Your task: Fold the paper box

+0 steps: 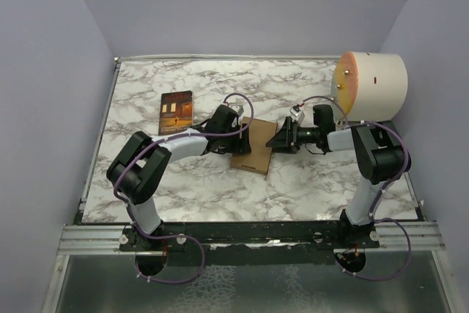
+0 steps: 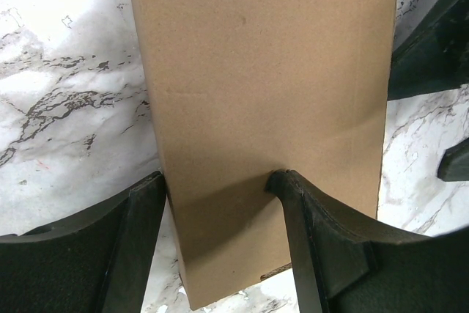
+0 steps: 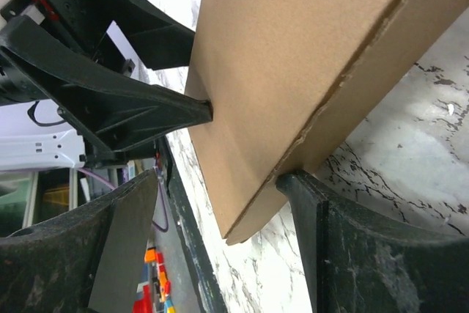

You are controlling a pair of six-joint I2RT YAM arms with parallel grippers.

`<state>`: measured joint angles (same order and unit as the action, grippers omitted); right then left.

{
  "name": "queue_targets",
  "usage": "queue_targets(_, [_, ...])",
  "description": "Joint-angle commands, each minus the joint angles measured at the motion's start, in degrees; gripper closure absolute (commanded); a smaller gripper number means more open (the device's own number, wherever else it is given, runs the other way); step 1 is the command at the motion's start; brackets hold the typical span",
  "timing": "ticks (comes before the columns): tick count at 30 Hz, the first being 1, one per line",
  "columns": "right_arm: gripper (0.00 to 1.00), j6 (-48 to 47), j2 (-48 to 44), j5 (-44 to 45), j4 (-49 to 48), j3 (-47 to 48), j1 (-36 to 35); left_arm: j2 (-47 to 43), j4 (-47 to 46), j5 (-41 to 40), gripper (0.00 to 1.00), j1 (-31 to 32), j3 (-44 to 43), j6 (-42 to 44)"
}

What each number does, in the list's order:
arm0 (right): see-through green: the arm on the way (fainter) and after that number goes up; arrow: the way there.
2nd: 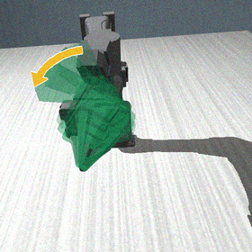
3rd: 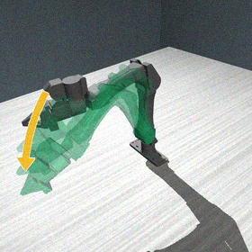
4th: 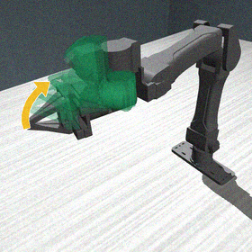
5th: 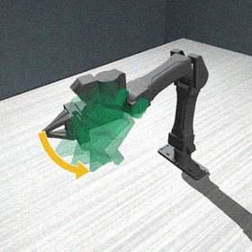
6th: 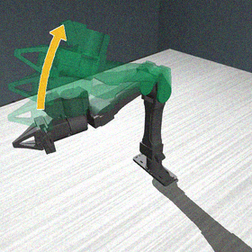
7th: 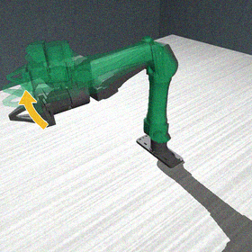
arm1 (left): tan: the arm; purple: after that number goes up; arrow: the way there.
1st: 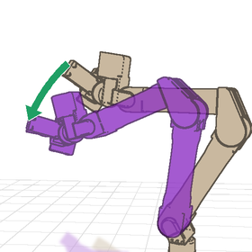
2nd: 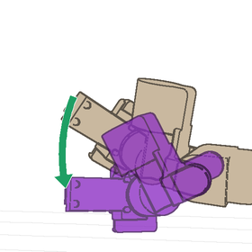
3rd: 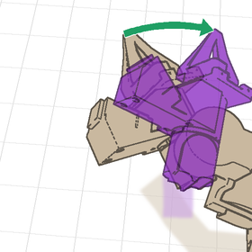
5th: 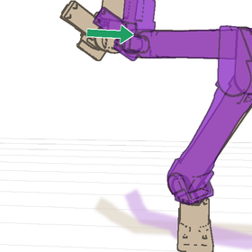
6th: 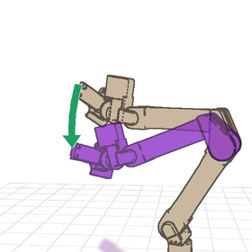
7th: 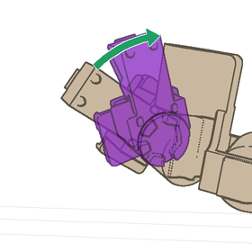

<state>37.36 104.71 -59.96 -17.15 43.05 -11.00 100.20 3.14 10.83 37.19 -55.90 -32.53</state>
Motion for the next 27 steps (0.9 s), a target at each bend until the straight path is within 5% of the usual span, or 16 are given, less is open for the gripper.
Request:
queue_targets(1, [0.26,2.7,3.8,-7.6,-5.3,-1.0,-1.7,2.7,-0.7,2.4,0.35,2.8,-0.9,-0.8])
queue_targets(16, [0.24,-10.6,-0.9,2.9,7.7,2.2,-1.7,3.4,-0.2,1.9,0.35,2.8,-1.2,-1.5])
queue_targets(27, [0.59,-12.6,-1.0,3.1,8.7,2.5,-1.7,3.8,-0.2,3.0,0.36,3.9,-2.5,-1.9])
